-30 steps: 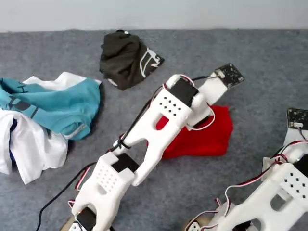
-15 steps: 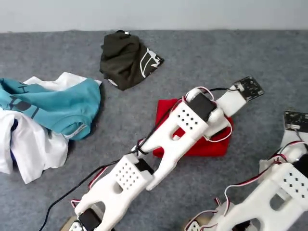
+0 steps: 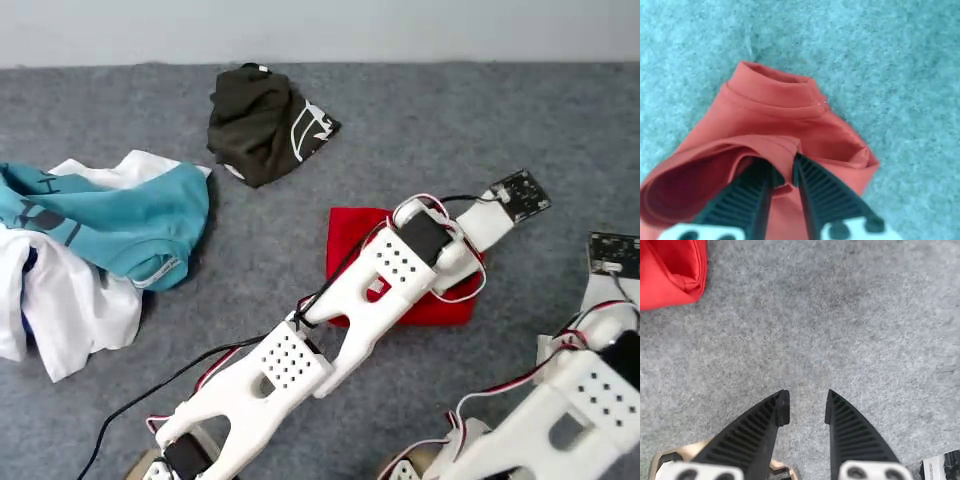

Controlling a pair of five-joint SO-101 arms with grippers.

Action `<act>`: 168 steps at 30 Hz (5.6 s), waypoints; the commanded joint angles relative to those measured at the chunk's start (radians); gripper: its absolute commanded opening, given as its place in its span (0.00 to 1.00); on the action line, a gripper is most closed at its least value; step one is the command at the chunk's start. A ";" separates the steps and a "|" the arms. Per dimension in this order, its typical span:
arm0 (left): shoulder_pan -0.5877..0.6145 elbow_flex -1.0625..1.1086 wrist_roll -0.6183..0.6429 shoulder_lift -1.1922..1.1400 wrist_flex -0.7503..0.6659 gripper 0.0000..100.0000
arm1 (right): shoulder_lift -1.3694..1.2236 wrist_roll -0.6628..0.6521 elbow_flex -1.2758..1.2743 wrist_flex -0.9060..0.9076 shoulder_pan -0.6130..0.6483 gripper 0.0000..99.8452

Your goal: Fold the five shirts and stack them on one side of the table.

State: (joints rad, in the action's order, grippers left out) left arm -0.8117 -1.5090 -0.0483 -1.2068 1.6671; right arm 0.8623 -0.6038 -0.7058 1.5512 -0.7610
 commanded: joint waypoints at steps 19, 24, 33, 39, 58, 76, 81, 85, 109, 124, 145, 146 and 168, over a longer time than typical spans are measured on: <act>-0.072 -0.171 0.011 0.012 0.020 0.25 | 0.039 -0.005 0.021 0.073 -0.013 0.12; -0.060 -0.168 0.008 0.092 -0.055 0.26 | 0.041 -0.005 0.021 0.087 -0.013 0.12; 0.379 -0.150 0.012 0.405 0.091 0.26 | 0.041 -0.003 0.057 0.071 0.001 0.12; 0.666 0.081 0.066 0.489 0.091 0.26 | 0.027 0.120 0.166 0.010 0.268 0.12; 0.643 0.903 0.081 0.568 0.084 0.26 | -0.852 0.157 0.694 -0.068 0.924 0.12; 0.649 0.909 0.081 0.566 0.083 0.26 | -1.196 0.157 0.847 -0.071 0.993 0.12; 0.649 0.909 0.081 0.566 0.083 0.26 | -1.194 0.135 0.847 0.008 0.946 0.07; 0.649 0.909 0.081 0.566 0.083 0.26 | -1.194 0.106 0.847 0.105 0.923 0.04; 0.649 0.911 0.081 0.565 0.083 0.26 | -0.786 0.101 0.601 0.148 0.788 0.06; 0.646 0.911 0.081 0.565 0.083 0.26 | -1.032 0.186 0.675 -0.211 0.967 0.06; 0.641 1.050 0.081 0.566 -0.014 0.26 | -1.191 0.083 0.910 0.038 0.763 0.05; 0.641 1.050 0.081 0.566 -0.014 0.26 | -1.179 0.077 0.910 0.061 0.742 0.05; 0.640 1.050 0.081 0.566 -0.014 0.26 | -0.496 0.041 0.443 -0.047 0.682 0.01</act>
State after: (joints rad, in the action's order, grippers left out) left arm -0.1596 -0.4565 0.0238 -0.7188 1.6609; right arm 0.2363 -0.5639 -0.2593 1.5620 -0.0905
